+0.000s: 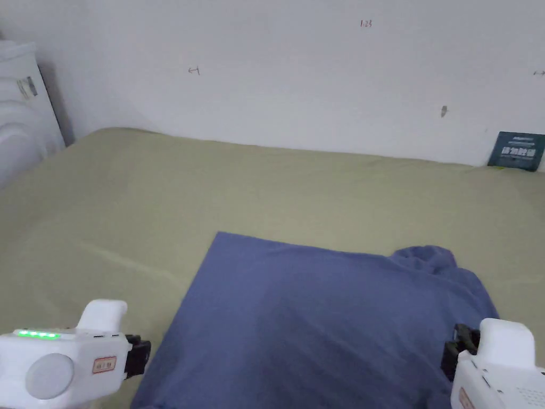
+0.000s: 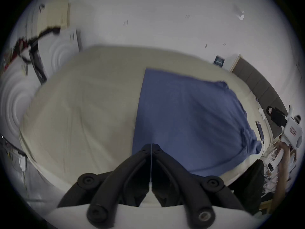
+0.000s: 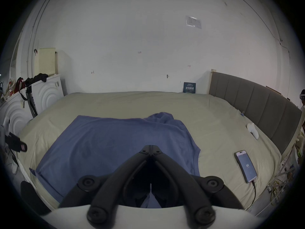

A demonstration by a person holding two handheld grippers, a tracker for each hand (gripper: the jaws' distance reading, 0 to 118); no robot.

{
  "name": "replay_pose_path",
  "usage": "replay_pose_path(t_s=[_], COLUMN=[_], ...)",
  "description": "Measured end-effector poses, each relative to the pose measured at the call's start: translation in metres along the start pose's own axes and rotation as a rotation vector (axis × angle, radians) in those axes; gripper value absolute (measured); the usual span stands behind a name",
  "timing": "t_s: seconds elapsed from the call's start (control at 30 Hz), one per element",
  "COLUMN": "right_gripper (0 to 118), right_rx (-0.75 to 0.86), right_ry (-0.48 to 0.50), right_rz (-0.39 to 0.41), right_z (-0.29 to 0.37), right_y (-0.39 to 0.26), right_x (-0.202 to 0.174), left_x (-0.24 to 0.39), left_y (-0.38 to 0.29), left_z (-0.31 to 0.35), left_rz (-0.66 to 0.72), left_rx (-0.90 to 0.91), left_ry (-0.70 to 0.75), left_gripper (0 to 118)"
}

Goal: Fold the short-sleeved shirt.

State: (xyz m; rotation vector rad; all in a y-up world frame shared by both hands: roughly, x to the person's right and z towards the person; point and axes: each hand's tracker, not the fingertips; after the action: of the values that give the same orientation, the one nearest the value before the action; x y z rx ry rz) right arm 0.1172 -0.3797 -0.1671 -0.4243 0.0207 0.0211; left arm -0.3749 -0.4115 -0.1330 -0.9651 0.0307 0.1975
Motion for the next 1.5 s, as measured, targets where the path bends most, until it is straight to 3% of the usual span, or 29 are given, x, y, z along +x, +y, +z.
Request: replay_pose_path(t_s=[0.07,0.1,0.13,0.17,0.3,0.47,0.63,0.73,0.77,0.83,0.97,1.0,1.03,1.1,1.13,1.37,1.47,1.5], right_gripper=[1,1,1,1,1,1,1,1,1,1,2,7,24,86,88,83,36,25], right_rx=[-0.013,-0.022,-0.032,-0.04,-0.061,-0.087,-0.112,-0.138,-0.146,-0.167,-0.246,-0.276,-0.285,-0.356,-0.412,-0.638,-0.746,-0.75], right_ry=[-0.002,-0.003,-0.006,-0.008,-0.021,-0.034,-0.052,-0.059,-0.063,-0.074,-0.101,-0.119,-0.137,-0.147,-0.132,-0.047,-0.018,0.004], right_rz=[0.005,0.007,0.01,0.013,0.017,0.017,0.01,-0.006,-0.009,-0.016,-0.01,0.003,0.006,0.02,0.022,-0.007,0.015,-0.015], right_z=[-0.002,-0.003,-0.004,-0.005,-0.005,-0.006,-0.005,-0.003,-0.001,0.002,0.011,0.013,0.015,0.018,0.017,0.001,-0.014,-0.017], right_y=[-0.005,-0.007,-0.008,-0.01,-0.013,-0.018,-0.025,-0.03,-0.031,-0.034,-0.037,-0.037,-0.038,-0.039,-0.042,-0.083,-0.105,-0.111], right_x=[0.002,0.003,0.003,0.004,0.008,0.015,0.023,0.03,0.032,0.039,0.059,0.065,0.069,0.087,0.096,0.119,0.109,0.106], left_x=[-0.009,-0.014,-0.017,-0.019,-0.026,-0.023,-0.009,0.008,0.011,0.006,0.006,0.003,0.0,-0.002,-0.002,0.002,0.002,0.001], left_y=[-0.012,-0.016,-0.02,-0.026,-0.039,-0.046,-0.047,-0.05,-0.05,-0.047,-0.046,-0.046,-0.046,-0.045,-0.045,-0.045,-0.046,-0.047], left_z=[-0.011,-0.016,-0.021,-0.027,-0.04,-0.064,-0.063,-0.059,-0.058,-0.059,-0.055,-0.053,-0.05,-0.048,-0.047,-0.051,-0.053,-0.054], left_rz=[0.02,0.017,0.027,0.046,0.119,0.083,0.058,0.028,0.02,0.029,-0.006,0.016,0.013,0.021,0.019,0.008,0.006,0.008], left_rx=[-0.046,-0.07,-0.085,-0.111,-0.157,-0.237,-0.216,-0.211,-0.209,-0.201,-0.202,-0.2,-0.196,-0.189,-0.185,-0.177,-0.178,-0.179], left_ry=[0.048,0.067,0.073,0.071,0.063,0.184,0.189,0.194,0.185,0.132,0.134,0.115,0.111,0.099,0.096,0.094,0.097,0.096], left_gripper=[28,62,79,81,81,81,79,62,51,14,7,6,6,6,6,6,6,6])
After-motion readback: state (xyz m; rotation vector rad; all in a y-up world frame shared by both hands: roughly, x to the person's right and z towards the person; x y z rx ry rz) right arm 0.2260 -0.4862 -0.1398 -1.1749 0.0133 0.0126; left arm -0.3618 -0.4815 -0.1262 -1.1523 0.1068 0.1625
